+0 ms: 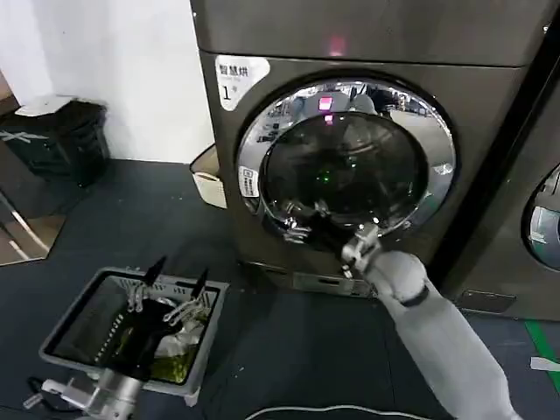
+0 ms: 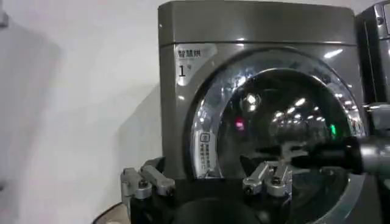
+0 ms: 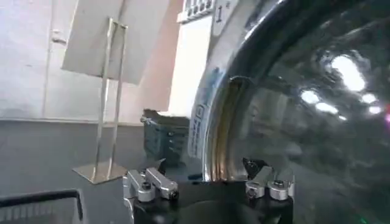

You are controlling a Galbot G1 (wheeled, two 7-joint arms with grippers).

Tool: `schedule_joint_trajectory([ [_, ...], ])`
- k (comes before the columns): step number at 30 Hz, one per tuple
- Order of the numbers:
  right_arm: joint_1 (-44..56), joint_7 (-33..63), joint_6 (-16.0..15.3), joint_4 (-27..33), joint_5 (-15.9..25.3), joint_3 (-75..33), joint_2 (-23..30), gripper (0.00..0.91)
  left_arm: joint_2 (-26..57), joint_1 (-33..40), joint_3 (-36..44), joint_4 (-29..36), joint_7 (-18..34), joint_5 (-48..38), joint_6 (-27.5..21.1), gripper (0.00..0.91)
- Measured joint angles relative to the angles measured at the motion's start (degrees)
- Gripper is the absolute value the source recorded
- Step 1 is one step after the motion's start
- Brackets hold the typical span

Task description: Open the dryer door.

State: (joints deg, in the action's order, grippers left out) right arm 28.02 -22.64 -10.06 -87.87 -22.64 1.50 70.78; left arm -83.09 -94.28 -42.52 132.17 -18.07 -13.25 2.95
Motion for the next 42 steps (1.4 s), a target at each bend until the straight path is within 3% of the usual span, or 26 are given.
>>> schedule_joint_trajectory([
  [12,-4.2,-0.8,0.6,7.5,-0.5,1.9,4.6,0.907,0.0,-0.1,-0.4,0.1,0.1,0.0,0.2,0.907],
  [20,-5.7,-3.3,0.9,9.2,-2.3,2.4,5.4,0.907,-0.5,-0.1,-0.4,0.1,-0.1,0.2,0.4,0.907],
  [35,-1.8,-12.6,-1.5,2.2,-2.4,1.3,1.6,0.907,0.6,0.4,-1.6,-0.5,-0.8,-0.9,0.0,0.907],
  [42,2.0,-20.2,-1.6,-3.0,-2.0,-0.7,-1.8,0.907,3.5,3.0,-4.4,-3.3,-4.0,-5.1,-4.1,0.907],
])
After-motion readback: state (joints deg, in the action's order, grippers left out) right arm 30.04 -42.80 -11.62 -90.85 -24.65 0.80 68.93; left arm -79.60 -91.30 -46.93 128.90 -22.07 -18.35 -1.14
